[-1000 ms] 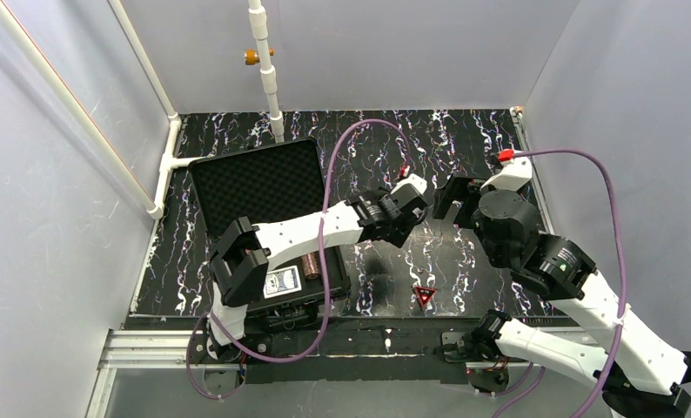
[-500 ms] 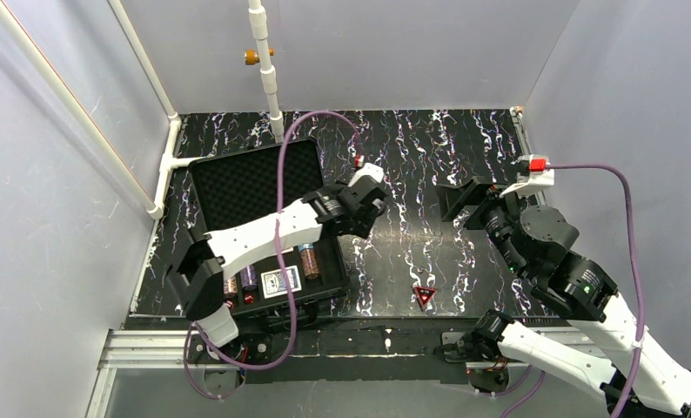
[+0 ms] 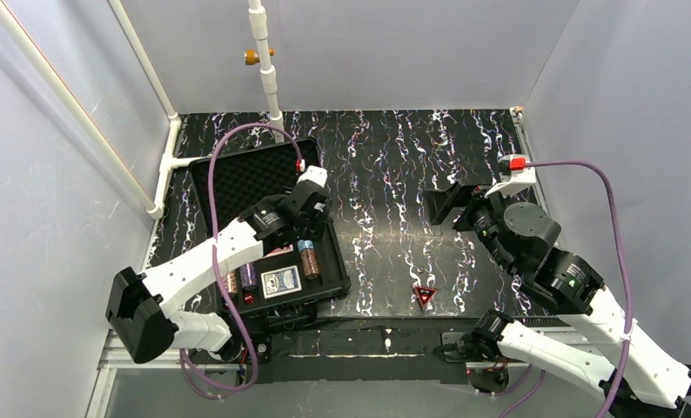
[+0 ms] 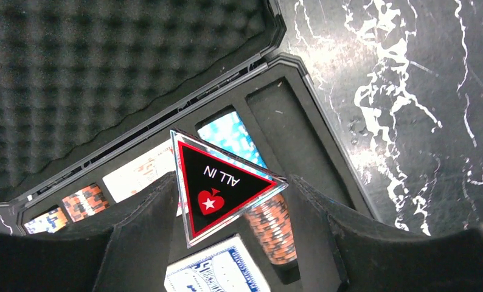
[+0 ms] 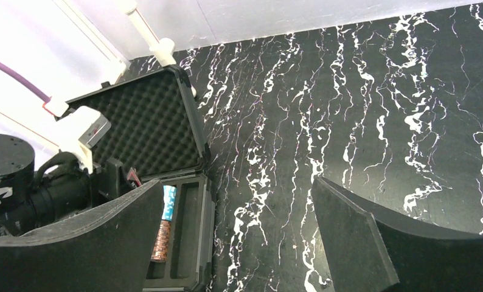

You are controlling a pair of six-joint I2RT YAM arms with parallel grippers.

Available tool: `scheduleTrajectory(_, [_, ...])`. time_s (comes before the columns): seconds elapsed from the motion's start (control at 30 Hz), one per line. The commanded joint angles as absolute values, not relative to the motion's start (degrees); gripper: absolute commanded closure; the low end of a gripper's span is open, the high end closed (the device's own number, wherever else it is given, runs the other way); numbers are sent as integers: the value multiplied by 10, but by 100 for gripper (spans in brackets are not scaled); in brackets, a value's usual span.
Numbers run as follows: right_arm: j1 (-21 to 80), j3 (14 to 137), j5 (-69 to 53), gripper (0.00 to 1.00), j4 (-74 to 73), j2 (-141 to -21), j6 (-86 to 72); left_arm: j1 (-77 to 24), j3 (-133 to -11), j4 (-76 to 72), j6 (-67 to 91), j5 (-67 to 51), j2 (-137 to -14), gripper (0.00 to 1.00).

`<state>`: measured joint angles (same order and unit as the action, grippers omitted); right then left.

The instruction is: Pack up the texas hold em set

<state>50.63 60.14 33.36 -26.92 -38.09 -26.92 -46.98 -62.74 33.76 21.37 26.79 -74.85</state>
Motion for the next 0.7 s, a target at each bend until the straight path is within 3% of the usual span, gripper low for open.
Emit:
scheduleTrajectory(0.0, [504,595,322,2,-239,-385,-275,-462,-596,325,142,245,-704,73])
scheduleTrajectory(0.37, [504,588,313,2,-241,-389,-277,-431,-548,328,44,210,-663,72])
scheduleTrajectory(0.67, [505,580,306,2,-241,-389,-280,-396,-518,326,73,174,-685,70])
